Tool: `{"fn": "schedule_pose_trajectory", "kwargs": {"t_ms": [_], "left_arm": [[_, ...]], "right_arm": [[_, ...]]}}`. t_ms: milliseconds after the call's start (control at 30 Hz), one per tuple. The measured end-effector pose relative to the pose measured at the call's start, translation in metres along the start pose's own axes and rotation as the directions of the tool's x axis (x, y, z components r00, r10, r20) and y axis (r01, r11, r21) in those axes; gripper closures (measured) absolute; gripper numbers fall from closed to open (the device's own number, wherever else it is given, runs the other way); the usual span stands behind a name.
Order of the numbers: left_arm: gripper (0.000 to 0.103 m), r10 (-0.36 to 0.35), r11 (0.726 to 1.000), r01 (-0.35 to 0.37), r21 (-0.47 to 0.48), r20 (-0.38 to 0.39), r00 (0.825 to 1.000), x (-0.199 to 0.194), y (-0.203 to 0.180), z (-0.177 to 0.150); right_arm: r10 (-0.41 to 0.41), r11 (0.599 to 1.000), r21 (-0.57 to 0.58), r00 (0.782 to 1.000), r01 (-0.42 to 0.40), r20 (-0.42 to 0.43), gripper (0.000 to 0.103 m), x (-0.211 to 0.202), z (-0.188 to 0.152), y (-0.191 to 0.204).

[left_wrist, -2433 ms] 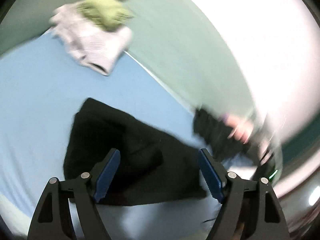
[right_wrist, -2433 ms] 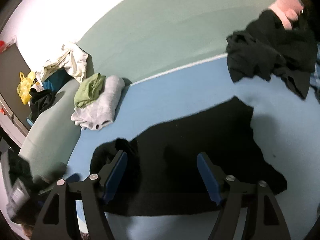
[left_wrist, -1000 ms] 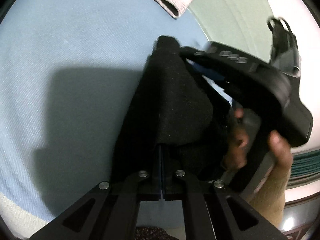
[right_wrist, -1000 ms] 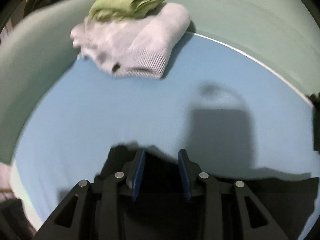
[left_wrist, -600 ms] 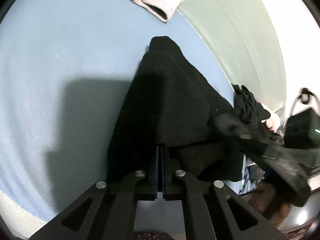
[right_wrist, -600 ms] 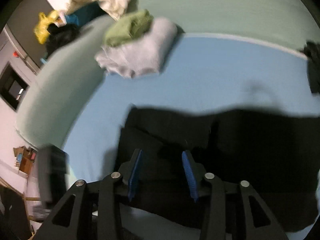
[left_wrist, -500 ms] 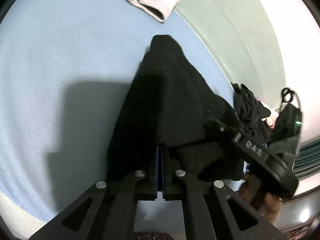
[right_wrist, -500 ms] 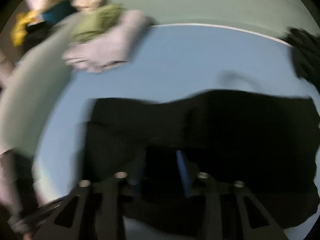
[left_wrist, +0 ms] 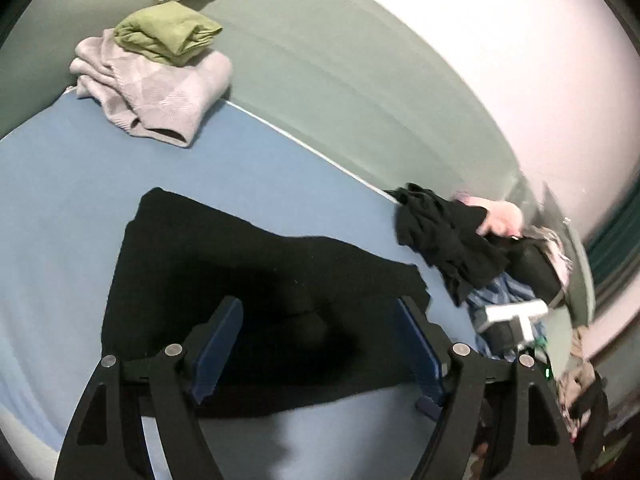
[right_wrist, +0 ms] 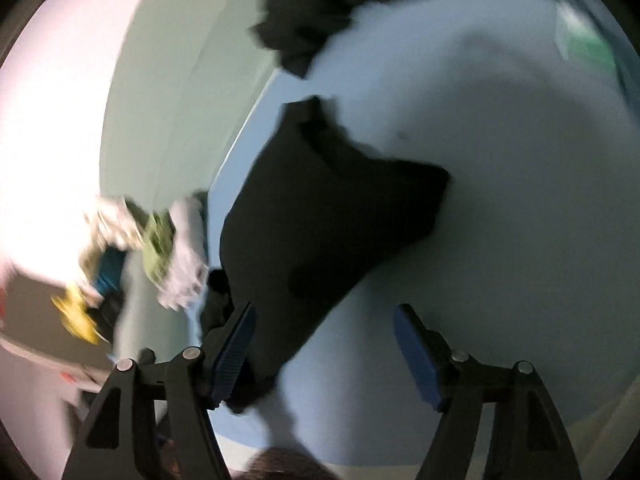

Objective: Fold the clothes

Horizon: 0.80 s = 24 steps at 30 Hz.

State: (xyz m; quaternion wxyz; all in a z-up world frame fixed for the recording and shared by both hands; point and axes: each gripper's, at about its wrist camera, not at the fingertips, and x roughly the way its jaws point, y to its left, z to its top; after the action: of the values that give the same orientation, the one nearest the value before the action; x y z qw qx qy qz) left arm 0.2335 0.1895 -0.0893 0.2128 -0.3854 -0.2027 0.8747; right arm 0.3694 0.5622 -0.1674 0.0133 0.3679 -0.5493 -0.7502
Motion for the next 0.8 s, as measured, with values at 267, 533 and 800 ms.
{"fn": "schedule_pose_trajectory", "kwargs": {"t_ms": [267, 533, 800], "left_arm": [[0.060, 0.195, 0.975, -0.176, 0.133, -0.149, 0.969, 0.023, 0.031, 0.010], [0.060, 0.270, 0.936, -0.211, 0.283, -0.188, 0.944, 0.054, 0.028, -0.006], [0.059, 0.112, 0.965, -0.071, 0.253, -0.151, 0.982, 0.035, 0.029, -0.002]], "right_arm": [[0.016, 0.997, 0.078, 0.998, -0.021, 0.069, 0.027, 0.032, 0.014, 0.000], [-0.139, 0.970, -0.163, 0.963, 0.179, 0.230, 0.059, 0.047, 0.001, 0.053], [-0.106, 0.812, -0.507, 0.927, 0.290, 0.360, 0.066, 0.048, -0.037, 0.145]]}}
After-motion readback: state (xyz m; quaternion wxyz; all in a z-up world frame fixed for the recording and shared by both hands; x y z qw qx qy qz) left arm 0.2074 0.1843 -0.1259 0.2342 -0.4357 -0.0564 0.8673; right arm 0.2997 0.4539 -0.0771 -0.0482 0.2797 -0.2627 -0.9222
